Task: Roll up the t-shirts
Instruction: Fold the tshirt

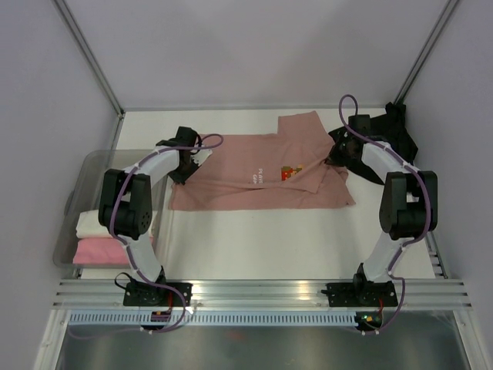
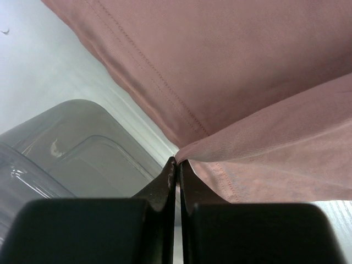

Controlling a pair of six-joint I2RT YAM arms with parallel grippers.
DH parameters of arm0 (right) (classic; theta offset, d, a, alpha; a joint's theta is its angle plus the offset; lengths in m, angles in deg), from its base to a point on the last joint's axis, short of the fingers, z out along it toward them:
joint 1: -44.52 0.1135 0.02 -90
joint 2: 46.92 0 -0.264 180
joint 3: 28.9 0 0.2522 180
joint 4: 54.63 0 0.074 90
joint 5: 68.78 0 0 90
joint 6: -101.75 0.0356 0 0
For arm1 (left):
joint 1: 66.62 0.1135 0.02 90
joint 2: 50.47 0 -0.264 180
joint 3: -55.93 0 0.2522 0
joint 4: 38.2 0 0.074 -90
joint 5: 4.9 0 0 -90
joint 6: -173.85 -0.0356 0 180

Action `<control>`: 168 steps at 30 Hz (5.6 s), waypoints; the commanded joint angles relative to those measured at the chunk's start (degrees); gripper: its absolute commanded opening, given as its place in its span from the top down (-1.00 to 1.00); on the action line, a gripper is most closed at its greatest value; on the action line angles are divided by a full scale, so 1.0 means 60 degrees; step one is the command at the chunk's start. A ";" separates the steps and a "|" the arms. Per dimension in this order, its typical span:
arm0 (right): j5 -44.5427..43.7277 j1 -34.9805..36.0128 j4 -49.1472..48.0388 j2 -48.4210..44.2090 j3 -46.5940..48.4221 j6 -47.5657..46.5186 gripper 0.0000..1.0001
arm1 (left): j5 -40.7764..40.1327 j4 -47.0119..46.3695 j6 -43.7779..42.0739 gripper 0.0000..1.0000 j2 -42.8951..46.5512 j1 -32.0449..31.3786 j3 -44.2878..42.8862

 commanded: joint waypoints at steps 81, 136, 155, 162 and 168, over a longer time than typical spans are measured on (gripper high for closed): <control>-0.2375 -0.3308 0.3378 -0.5784 -0.6319 0.2305 1.00 | 0.2686 0.1200 -0.0810 0.95 0.5929 -0.2437 0.5785; -0.0122 0.0105 0.1503 -0.4466 -0.5807 0.1603 -0.02 | 0.1939 0.1010 0.0934 0.01 0.2310 -0.1163 0.3075; -0.0546 0.0193 0.1708 -0.4627 -0.5223 0.1691 0.99 | 0.1924 0.0996 0.0773 0.02 0.2383 -0.1162 0.3017; -0.1000 0.1260 0.1563 -0.3984 -0.3933 0.1516 0.99 | 0.1836 0.0981 0.0714 0.02 0.2428 -0.1148 0.3017; -0.1396 0.2110 0.0977 -0.2548 -0.2937 0.1574 0.99 | 0.1778 0.0981 0.0743 0.02 0.2486 -0.1163 0.2987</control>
